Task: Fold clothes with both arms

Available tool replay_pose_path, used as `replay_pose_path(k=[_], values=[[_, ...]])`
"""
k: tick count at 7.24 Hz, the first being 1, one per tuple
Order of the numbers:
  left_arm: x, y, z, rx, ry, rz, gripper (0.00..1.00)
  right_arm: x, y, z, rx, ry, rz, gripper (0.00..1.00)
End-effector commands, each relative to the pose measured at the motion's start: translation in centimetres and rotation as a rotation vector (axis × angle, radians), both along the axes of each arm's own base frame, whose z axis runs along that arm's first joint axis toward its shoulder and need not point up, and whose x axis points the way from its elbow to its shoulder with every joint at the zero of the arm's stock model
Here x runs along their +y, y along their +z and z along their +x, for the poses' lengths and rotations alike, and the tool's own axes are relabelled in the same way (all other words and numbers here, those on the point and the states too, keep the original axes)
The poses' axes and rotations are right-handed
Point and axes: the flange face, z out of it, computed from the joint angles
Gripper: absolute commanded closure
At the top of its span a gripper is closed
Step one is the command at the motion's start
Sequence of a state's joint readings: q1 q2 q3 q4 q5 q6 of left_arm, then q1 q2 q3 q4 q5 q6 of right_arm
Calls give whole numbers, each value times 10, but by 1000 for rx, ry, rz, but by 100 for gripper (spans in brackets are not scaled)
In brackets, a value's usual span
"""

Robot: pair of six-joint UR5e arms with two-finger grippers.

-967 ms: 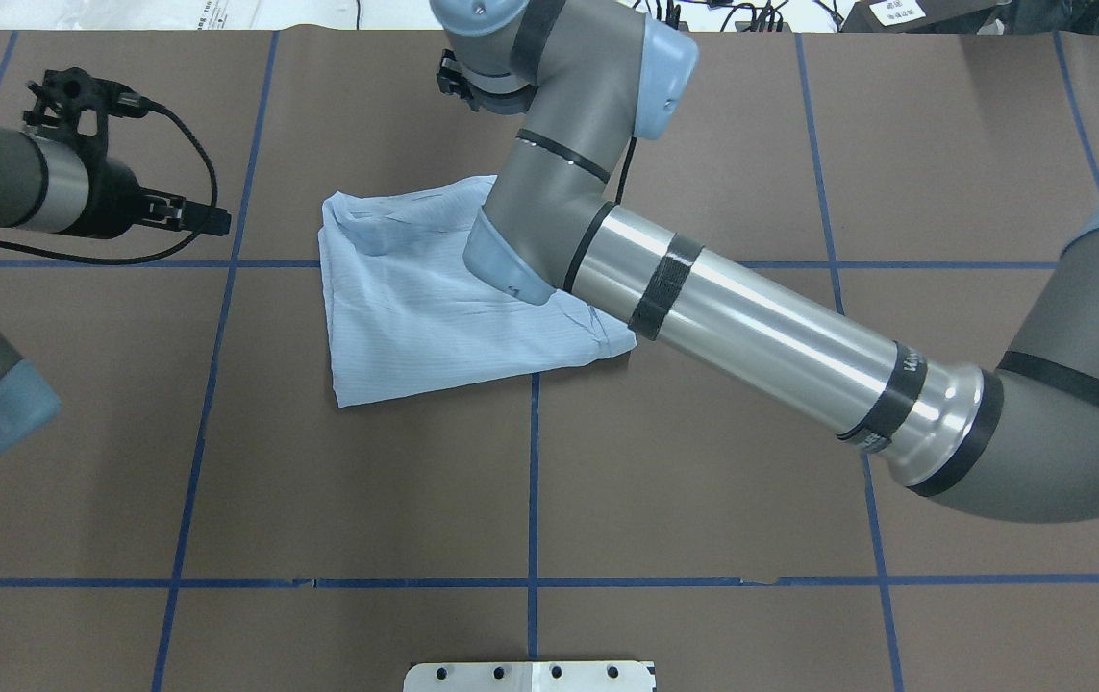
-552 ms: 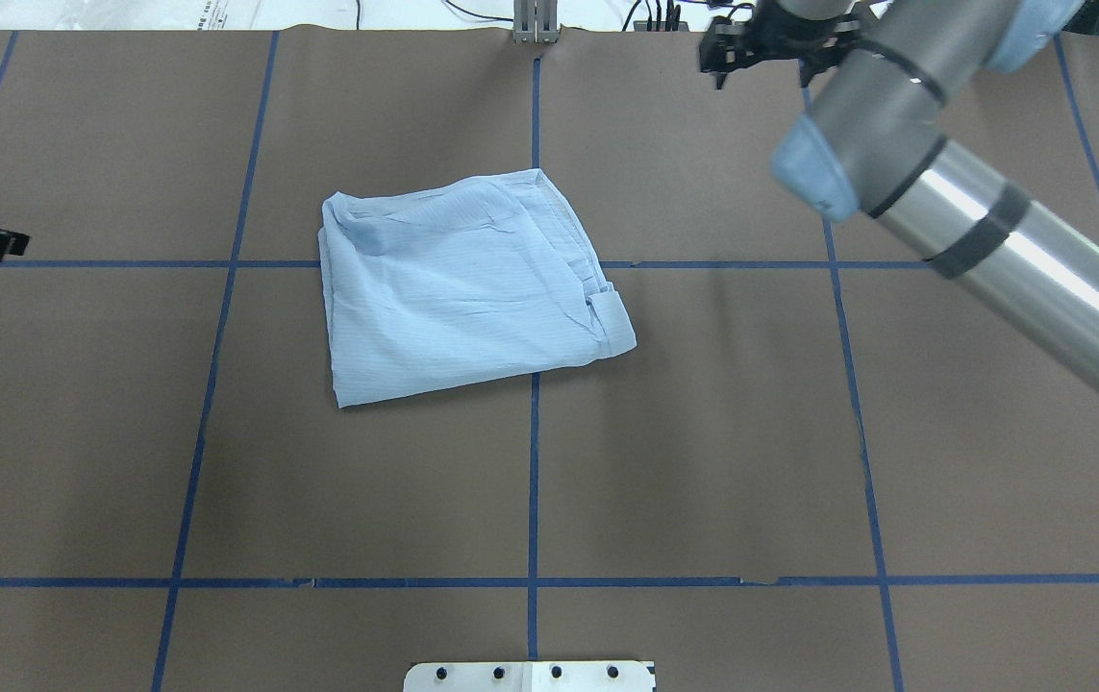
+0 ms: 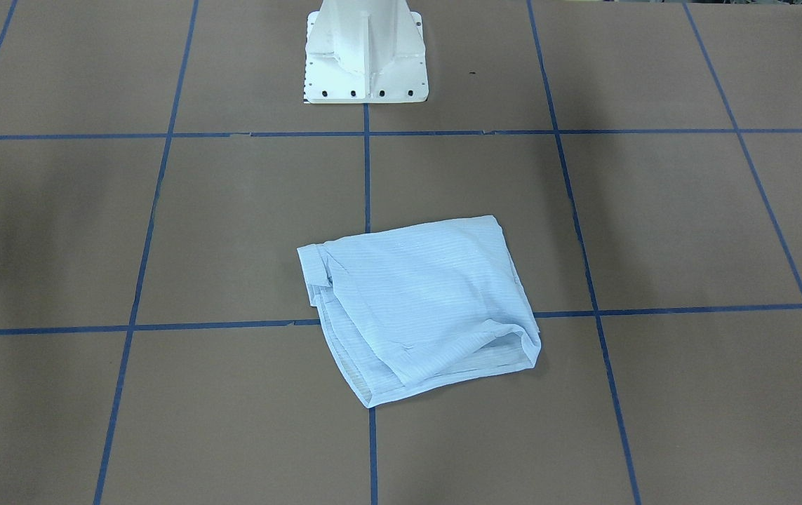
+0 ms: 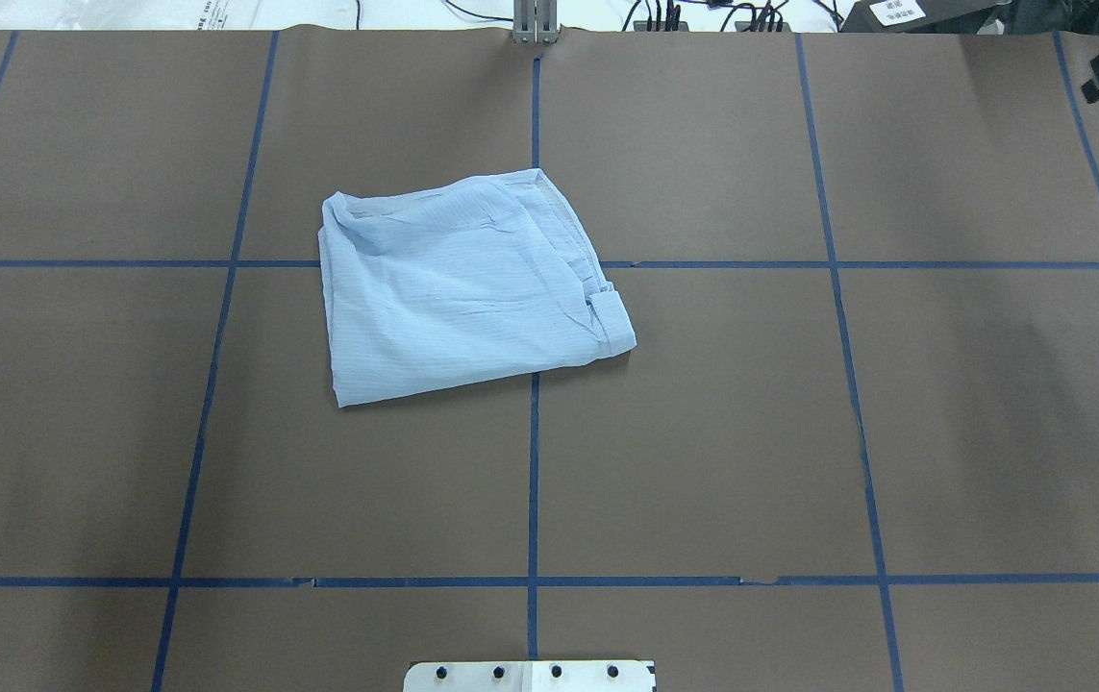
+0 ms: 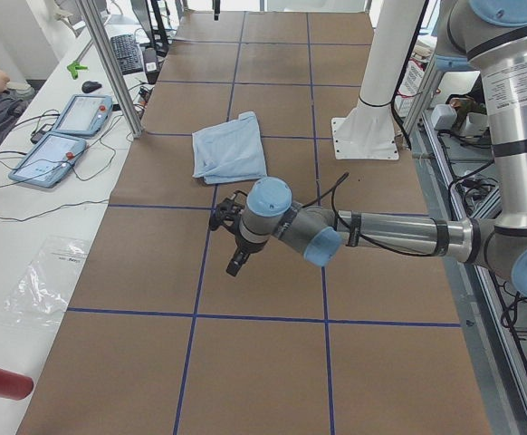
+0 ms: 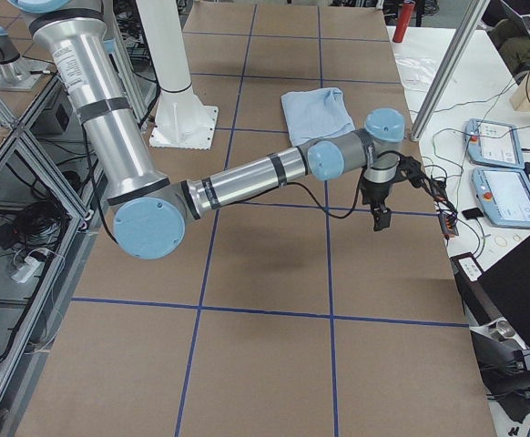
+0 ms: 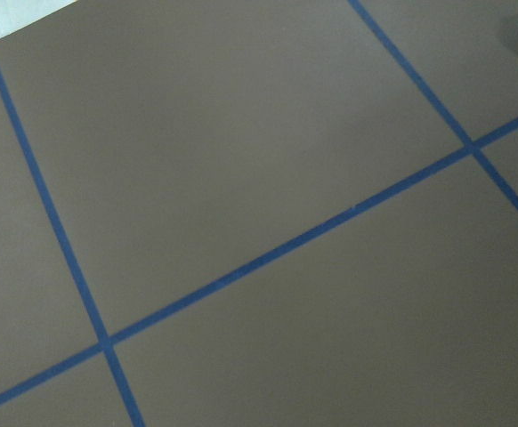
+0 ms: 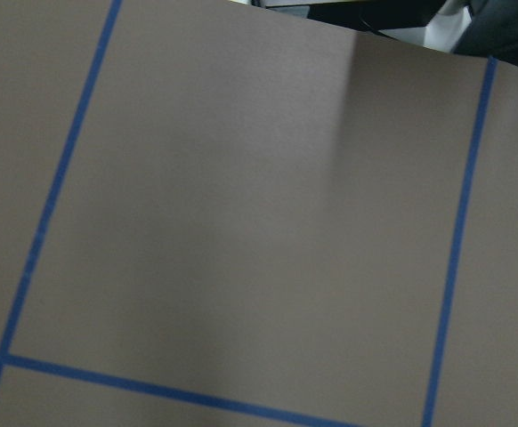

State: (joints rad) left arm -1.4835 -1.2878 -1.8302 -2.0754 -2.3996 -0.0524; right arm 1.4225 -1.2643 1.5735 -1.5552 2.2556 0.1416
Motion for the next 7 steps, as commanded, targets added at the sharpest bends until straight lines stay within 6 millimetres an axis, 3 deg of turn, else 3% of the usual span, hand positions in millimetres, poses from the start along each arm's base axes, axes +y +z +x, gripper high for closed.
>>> replay_pose_path(k=[1, 2, 4, 5, 7], values=[[11, 37, -32, 6, -70, -129, 0, 88, 111, 40, -11, 21, -131, 0], [11, 53, -17, -15, -7, -221, 0, 113, 131, 41, -30, 20, -106, 0], [17, 70, -25, -125, 136, -207, 0, 126, 141, 40, -53, 17, -104, 0], [-3, 53, -35, -148, 131, -201, 0, 134, 149, 42, -47, 19, -118, 0], [-31, 39, -38, -145, 129, -246, 0, 157, 172, 45, -30, 17, -158, 0]])
